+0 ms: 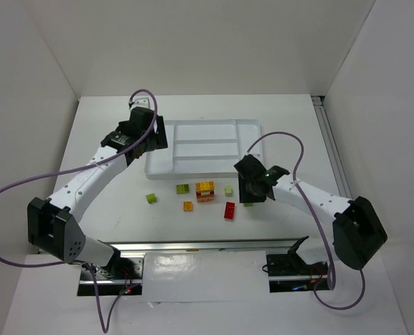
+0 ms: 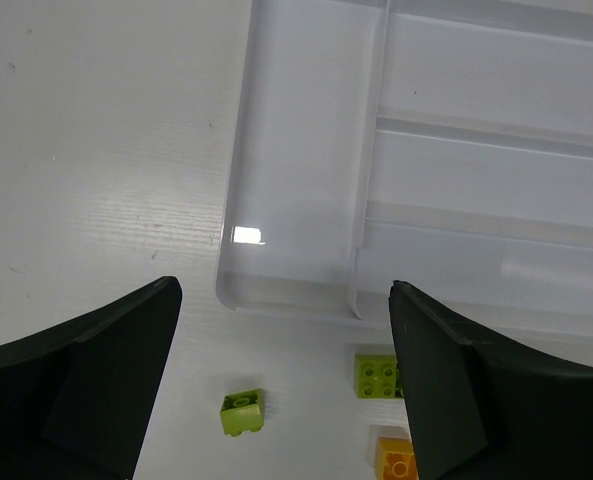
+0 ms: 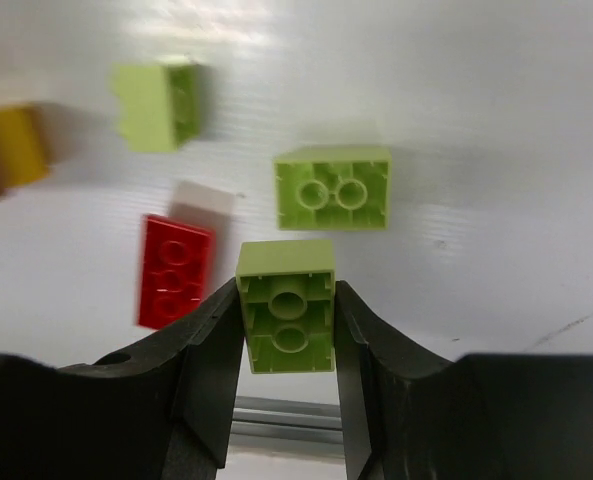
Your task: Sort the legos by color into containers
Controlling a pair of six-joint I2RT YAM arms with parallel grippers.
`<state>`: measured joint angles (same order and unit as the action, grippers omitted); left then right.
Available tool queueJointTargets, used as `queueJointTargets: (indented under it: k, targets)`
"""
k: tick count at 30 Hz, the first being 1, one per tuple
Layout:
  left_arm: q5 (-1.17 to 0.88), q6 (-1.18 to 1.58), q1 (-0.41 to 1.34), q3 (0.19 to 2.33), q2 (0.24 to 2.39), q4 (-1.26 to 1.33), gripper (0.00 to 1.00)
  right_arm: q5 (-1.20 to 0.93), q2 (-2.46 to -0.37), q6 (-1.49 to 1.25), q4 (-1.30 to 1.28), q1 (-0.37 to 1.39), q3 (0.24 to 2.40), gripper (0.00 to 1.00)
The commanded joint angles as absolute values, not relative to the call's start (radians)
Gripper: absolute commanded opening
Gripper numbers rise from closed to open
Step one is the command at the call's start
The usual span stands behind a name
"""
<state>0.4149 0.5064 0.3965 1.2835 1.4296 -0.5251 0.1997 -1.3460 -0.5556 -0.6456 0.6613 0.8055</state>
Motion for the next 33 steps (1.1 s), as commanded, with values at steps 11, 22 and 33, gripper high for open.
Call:
queueJointTargets:
  k: [11, 22, 33]
  targets:
    - [0.414, 0.532, 0.400, 1.330, 1.433, -0.555, 0.99, 0.411, -1.547, -0.405, -0.488, 0.505, 1.204, 0.27]
    - [0.339, 0.523, 0.400, 1.279, 1.382, -0.578, 1.00, 0.462, -1.862, -0.425, -0.305, 0.382, 1.399, 0.79]
    - [0.324, 0.523, 0.409, 1.270, 1.373, -0.580, 1.00, 0.413, -1.480, -0.457, -0.356, 0.456, 1.077, 0.72]
